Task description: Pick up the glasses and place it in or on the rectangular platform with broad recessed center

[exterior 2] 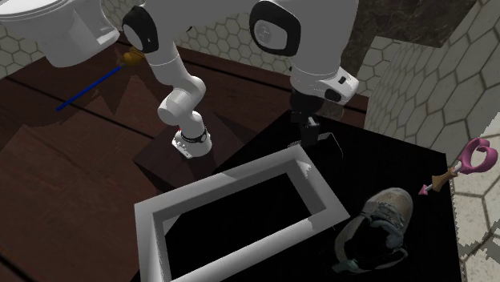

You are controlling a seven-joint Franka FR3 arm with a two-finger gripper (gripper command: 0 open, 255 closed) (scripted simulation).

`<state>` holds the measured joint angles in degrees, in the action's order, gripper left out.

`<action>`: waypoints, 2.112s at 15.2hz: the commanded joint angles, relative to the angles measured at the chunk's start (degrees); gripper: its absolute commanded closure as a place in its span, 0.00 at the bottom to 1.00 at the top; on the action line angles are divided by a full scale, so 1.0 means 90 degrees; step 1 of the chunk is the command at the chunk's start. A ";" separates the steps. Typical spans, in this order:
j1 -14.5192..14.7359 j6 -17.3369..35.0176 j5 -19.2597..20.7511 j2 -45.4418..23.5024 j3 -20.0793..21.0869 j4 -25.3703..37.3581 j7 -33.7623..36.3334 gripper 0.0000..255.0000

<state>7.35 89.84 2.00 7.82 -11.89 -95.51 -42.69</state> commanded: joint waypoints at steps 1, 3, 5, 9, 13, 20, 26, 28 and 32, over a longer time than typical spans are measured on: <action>0.0014 -0.0197 -0.0226 -0.0622 -0.0101 0.0824 -0.0602 0.00; 0.0005 -0.0010 -0.0214 -0.0568 -0.0083 0.0584 -0.0594 0.00; 0.0008 0.0174 -0.0204 -0.0521 -0.0079 0.0354 -0.0586 0.00; 0.0011 0.0497 -0.0189 -0.0455 -0.0073 -0.0032 -0.0575 0.00; 0.0011 0.0497 -0.0189 -0.0455 -0.0073 -0.0032 -0.0575 0.00; 0.0011 0.0496 -0.0189 -0.0455 -0.0073 -0.0031 -0.0575 1.00; 0.0011 0.0497 -0.0189 -0.0454 -0.0073 -0.0034 -0.0575 1.00; 0.0010 0.0407 -0.0194 -0.0475 -0.0074 0.0077 -0.0578 1.00; 0.0006 0.0040 -0.0216 -0.0575 -0.0082 0.0542 -0.0592 1.00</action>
<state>7.42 91.14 0.10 2.86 -12.60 -91.77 -47.97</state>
